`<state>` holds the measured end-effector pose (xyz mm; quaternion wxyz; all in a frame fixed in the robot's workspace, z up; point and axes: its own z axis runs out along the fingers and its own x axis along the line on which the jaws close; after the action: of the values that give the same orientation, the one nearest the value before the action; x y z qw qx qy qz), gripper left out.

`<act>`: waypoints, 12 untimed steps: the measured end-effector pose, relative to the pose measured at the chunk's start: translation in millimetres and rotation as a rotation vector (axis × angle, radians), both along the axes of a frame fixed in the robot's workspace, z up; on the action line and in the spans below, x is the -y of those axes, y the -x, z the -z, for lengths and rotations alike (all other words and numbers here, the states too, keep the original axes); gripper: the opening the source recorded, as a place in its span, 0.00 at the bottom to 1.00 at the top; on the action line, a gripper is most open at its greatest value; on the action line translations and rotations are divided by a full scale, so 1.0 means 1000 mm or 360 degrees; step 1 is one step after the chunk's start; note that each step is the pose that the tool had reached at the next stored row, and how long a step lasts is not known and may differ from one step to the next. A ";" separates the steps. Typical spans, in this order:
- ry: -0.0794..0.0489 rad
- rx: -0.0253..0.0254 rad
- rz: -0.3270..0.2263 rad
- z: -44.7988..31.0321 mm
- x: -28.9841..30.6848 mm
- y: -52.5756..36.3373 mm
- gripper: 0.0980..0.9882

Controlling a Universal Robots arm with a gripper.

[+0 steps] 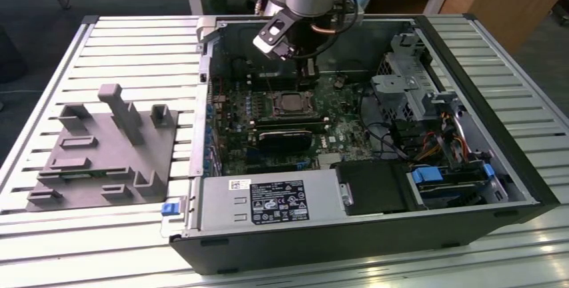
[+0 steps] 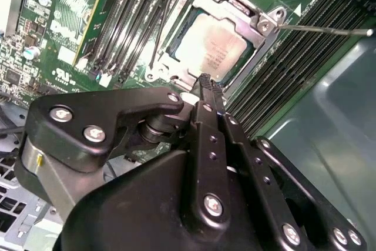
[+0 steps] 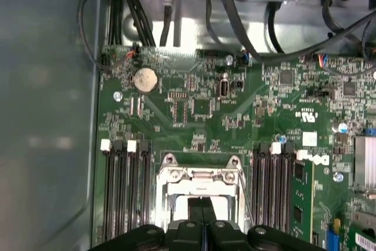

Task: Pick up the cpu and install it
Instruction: 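Close the cpu cover, then install the first cpu locking lever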

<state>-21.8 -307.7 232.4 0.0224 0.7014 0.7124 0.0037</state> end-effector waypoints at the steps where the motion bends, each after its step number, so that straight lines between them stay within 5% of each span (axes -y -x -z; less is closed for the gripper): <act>1: 0.0000 0.00001 0.0000 0.0001 0.0000 0.0012 0.01; 12: 0.0000 0.00001 0.0000 0.0016 0.0000 0.0166 0.01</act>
<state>-38.4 -307.7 230.8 0.0224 0.7014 0.7124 0.0038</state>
